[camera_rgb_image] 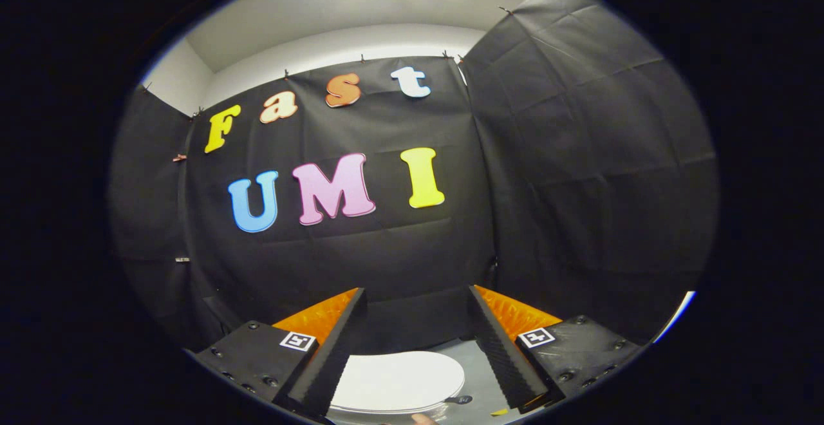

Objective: Open the toilet lid.

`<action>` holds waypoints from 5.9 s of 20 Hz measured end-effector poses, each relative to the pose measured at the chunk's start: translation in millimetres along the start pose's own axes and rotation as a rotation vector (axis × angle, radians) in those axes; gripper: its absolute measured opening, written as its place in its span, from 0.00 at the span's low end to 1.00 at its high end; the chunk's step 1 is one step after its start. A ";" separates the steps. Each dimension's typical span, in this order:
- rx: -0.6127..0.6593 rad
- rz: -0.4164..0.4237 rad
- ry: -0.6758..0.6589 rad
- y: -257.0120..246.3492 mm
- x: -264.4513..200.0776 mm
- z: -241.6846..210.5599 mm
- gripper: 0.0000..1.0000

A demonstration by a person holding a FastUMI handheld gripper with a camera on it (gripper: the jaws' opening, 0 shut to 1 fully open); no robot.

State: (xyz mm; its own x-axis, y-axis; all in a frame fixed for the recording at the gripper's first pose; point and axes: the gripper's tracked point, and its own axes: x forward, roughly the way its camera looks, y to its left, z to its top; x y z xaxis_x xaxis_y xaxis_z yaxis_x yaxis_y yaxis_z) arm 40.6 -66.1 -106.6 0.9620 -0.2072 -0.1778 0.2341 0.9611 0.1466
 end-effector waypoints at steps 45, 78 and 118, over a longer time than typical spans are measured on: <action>1.132 -0.293 0.727 -172.3 79.2 -506.7 0.91; 0.820 -0.161 0.605 -87.1 109.8 -387.2 0.08; -0.414 0.141 0.259 314.1 49.0 -229.4 0.13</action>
State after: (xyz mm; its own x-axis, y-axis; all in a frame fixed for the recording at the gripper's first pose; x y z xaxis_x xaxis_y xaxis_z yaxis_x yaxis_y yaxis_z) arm 129.0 267.5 -292.5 0.9015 -0.0684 -0.4274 -0.0214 0.9792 -0.2020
